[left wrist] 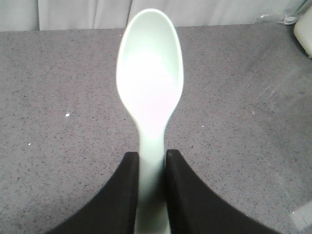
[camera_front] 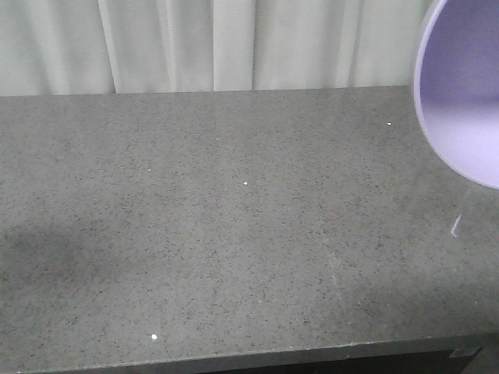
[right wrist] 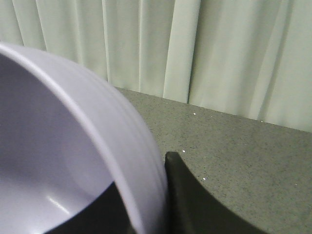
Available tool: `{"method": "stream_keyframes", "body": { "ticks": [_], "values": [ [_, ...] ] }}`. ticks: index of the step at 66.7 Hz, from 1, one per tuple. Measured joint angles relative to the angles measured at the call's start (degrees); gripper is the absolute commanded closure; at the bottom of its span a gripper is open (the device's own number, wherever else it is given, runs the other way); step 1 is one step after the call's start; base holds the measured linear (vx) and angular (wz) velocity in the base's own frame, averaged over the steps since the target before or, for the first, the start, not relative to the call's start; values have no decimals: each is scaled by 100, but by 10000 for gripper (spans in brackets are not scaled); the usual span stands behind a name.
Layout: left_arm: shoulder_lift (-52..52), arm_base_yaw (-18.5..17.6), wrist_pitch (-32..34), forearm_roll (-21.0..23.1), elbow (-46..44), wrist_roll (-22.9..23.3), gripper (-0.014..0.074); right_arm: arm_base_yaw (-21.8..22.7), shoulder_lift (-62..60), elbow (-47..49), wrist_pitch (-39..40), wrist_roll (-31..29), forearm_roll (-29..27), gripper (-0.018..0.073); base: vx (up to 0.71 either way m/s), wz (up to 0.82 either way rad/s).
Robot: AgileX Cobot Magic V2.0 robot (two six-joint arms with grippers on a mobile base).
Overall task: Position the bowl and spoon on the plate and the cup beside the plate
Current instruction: 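Turn the base away from the counter toward the other counter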
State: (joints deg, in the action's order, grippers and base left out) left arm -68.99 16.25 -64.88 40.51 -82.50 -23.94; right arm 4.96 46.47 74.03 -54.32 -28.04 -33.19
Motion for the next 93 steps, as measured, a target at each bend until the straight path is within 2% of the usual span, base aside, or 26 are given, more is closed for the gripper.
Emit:
{"method": "stream_keyframes", "body": {
  "ticks": [93],
  "values": [
    [0,0,0,0,0,-11,604,0,0,0,0,0,19,562,-4,-39]
  ]
}}
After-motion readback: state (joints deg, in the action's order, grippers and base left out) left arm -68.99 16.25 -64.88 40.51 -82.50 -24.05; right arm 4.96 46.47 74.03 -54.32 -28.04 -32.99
